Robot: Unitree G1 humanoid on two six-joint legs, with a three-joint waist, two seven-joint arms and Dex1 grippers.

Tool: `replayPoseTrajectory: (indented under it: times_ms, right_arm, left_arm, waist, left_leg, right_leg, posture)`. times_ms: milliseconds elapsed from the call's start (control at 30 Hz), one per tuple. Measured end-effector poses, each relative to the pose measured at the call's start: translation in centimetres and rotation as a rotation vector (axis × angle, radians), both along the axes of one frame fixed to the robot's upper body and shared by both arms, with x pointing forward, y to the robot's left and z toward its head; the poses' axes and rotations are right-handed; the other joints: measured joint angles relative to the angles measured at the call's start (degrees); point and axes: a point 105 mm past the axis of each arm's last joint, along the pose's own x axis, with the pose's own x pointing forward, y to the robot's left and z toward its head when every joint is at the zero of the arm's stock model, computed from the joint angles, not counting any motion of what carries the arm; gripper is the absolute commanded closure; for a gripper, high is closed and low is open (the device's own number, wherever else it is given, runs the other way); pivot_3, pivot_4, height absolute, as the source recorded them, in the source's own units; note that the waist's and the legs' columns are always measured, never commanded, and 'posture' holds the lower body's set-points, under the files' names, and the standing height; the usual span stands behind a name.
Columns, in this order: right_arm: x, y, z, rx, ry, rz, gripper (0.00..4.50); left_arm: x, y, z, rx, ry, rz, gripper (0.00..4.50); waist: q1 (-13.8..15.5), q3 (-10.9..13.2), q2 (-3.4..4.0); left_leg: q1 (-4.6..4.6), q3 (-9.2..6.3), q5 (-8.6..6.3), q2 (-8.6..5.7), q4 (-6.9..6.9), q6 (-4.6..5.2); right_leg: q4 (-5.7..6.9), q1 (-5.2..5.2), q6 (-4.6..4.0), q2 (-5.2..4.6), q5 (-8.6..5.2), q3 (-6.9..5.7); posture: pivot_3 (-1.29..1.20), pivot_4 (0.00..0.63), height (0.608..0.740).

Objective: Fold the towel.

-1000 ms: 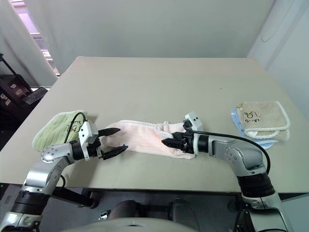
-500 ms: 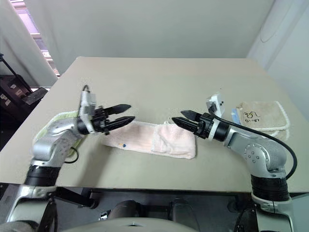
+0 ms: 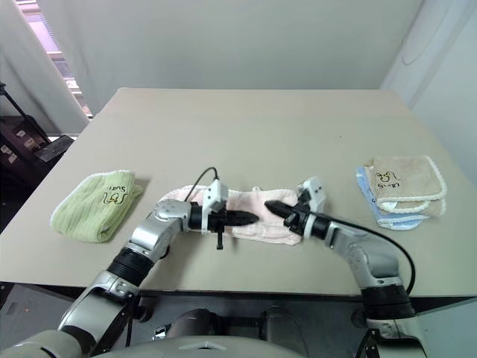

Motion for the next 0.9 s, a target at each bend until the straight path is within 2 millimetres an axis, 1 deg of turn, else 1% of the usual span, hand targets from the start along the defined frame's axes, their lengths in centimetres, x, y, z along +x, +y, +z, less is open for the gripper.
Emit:
replayPoseTrajectory:
  times_ms: [67,200,300,333,367,400,467,533,600,700,733,800,900]
  right_arm:
    - [0.0,0.3,-1.2,-0.036,0.011,-0.001,4.45]
    - [1.2,0.2,-2.1,-0.105,-0.017,-0.045,4.45]
    - [1.3,0.1,-2.2,-0.125,-0.034,-0.045,4.45]
    - [1.3,0.1,-2.1,-0.124,-0.035,-0.042,4.50]
    - [1.2,0.2,-2.1,-0.119,-0.035,-0.036,4.50]
    - [1.0,0.4,-1.8,-0.105,-0.035,-0.022,4.50]
    - [0.4,0.7,-1.3,-0.070,-0.034,0.006,4.50]
    - [0.0,0.9,-0.6,-0.031,-0.026,0.027,4.50]
    - [-0.2,1.1,0.9,0.002,-0.049,0.055,4.50]
    - [0.0,1.1,3.4,0.032,-0.114,0.077,4.50]
    - [0.2,1.1,4.1,0.040,-0.129,0.077,4.50]
    - [0.6,1.1,5.0,0.047,-0.155,0.080,4.50]
    - [0.8,1.5,5.3,0.045,-0.167,0.093,4.50]
  left_arm:
    - [0.0,-0.4,-1.5,0.043,0.004,0.001,4.50]
    - [0.6,-1.1,-1.9,0.043,-0.040,0.021,4.50]
    - [0.7,-1.1,-2.0,0.038,-0.054,0.029,4.50]
    - [0.7,-1.1,-2.0,0.038,-0.057,0.028,4.13]
    - [0.7,-1.0,-1.9,0.032,-0.058,0.025,3.93]
    - [0.5,-0.7,-1.6,0.020,-0.047,0.015,3.59]
    - [0.2,0.2,-1.1,-0.001,-0.016,0.009,2.99]
    - [0.3,1.0,-0.2,-0.022,0.003,0.028,2.24]
    - [0.5,2.0,1.4,-0.064,0.013,0.059,1.55]
    - [1.2,5.3,5.1,-0.108,-0.014,0.140,0.47]
    - [1.3,6.6,5.9,-0.110,-0.022,0.171,0.10]
    - [0.9,8.8,6.4,-0.103,0.000,0.236,0.04]
    - [-0.2,10.9,6.7,-0.122,0.091,0.317,0.04]
  waist:
    - [0.0,0.0,-0.01]
    - [0.1,-0.1,-0.03]
    - [0.1,-0.1,-0.06]
    - [0.1,-0.1,-0.06]
    - [0.0,-0.1,-0.06]
    - [0.0,-0.1,-0.06]
    - [-0.1,-0.1,-0.05]
    - [-0.2,-0.1,-0.03]
    - [-0.2,-0.1,-0.04]
    - [-0.4,-0.1,-0.04]
    - [-0.5,0.0,-0.02]
    - [-0.4,-0.1,-0.01]
    - [-0.2,0.0,-0.06]
  left_leg:
    - [0.01,-0.01,0.00,0.00,0.00,0.00]
    - [0.26,-0.05,-0.03,0.01,0.05,-0.03]
    - [0.28,-0.07,-0.11,0.01,0.06,-0.17]
    - [0.28,-0.07,-0.11,0.01,0.06,-0.17]
    - [0.27,-0.07,-0.11,0.01,0.06,-0.17]
    - [0.25,-0.07,-0.11,0.01,0.06,-0.16]
    - [0.15,-0.07,-0.06,0.04,0.05,-0.09]
    - [0.02,-0.07,0.00,0.04,0.04,-0.01]
    - [-0.06,-0.07,0.01,0.05,0.03,-0.01]
    - [-0.04,-0.08,0.01,0.08,0.02,-0.03]
    - [-0.01,-0.08,0.01,0.08,0.02,-0.03]
    - [0.05,-0.08,0.00,0.08,0.02,-0.05]
    - [0.02,-0.08,-0.01,0.07,0.02,-0.06]
  right_leg:
    - [0.00,0.02,0.00,0.00,0.00,0.00]
    - [-0.01,0.09,-0.03,-0.03,0.01,-0.01]
    - [-0.08,0.14,0.03,-0.06,0.04,-0.02]
    - [-0.09,0.14,0.06,-0.06,0.05,-0.02]
    - [-0.10,0.14,0.07,-0.06,0.06,-0.02]
    - [-0.09,0.13,0.07,-0.07,0.07,-0.02]
    - [-0.02,0.15,-0.08,-0.04,0.16,-0.02]
    - [0.05,-0.03,-0.04,-0.03,0.16,-0.01]
    - [0.08,-0.14,0.05,-0.01,0.16,-0.01]
    - [0.11,-0.15,0.06,0.04,0.16,-0.01]
    - [0.11,-0.12,0.01,0.04,0.13,-0.01]
    - [0.10,-0.05,-0.01,0.04,0.11,-0.01]
    - [0.04,-0.06,-0.01,0.00,0.11,0.00]
  posture:
    - [0.00,0.000,0.724]
    - [0.00,0.000,0.724]
    - [0.00,0.000,0.724]
    - [0.00,0.000,0.724]
    - [0.00,0.000,0.724]
    - [0.00,0.000,0.724]
    - [0.00,0.000,0.724]
    - [0.00,0.000,0.724]
    - [0.00,0.000,0.724]
    - [0.00,0.000,0.724]
    - [0.00,0.000,0.724]
    - [0.00,0.000,0.724]
    - [0.00,0.000,0.724]
